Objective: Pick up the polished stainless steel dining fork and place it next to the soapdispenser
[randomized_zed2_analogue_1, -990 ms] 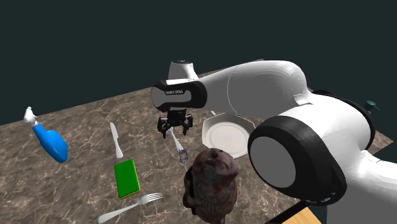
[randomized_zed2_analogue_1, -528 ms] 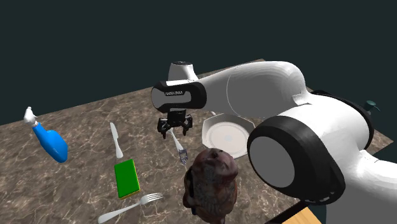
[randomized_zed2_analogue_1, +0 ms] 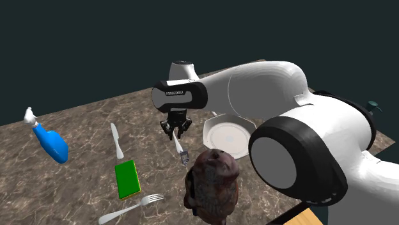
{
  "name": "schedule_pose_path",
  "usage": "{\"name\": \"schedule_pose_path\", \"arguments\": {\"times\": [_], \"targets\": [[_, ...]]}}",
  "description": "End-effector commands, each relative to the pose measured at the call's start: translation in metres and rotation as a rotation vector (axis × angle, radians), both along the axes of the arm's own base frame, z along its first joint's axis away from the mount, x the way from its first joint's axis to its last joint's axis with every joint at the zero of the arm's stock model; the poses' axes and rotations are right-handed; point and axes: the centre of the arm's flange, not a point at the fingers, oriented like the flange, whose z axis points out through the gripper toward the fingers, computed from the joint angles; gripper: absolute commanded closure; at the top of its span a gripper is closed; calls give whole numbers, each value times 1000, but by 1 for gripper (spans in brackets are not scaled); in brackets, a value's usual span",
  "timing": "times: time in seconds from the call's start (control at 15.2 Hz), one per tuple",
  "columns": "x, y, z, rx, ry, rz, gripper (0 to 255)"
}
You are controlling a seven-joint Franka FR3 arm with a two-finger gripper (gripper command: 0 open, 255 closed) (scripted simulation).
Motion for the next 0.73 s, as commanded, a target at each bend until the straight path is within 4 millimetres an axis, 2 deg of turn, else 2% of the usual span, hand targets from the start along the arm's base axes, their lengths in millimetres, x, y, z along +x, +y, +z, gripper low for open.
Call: {"name": "schedule_pose_path", "arguments": {"times": [0.0,0.13,0.66], "targets": [[0,-1,-2,-3,3,0,255],[0,-1,-3,-3,3,0,255],[0,-1,39,-3,3,0,255]]}}
